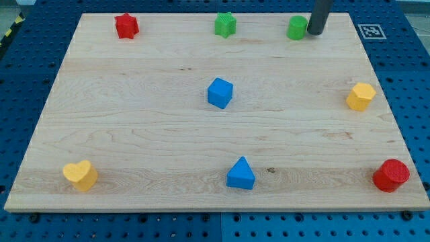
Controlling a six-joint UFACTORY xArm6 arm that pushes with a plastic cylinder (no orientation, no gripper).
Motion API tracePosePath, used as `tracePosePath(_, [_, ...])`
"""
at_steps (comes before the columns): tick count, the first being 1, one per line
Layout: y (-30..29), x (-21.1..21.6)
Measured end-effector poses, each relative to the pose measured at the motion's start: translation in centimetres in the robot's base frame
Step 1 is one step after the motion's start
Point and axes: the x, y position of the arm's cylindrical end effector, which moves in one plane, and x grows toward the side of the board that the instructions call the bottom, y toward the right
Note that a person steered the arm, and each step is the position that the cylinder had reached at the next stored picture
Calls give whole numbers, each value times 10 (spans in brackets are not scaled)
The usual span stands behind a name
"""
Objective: Move the green circle towards the green star
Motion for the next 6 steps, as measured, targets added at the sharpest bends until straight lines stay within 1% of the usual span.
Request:
tracePosePath(2, [-4, -4])
tracePosePath(4, [9, -4])
tracePosePath(6, [10, -4])
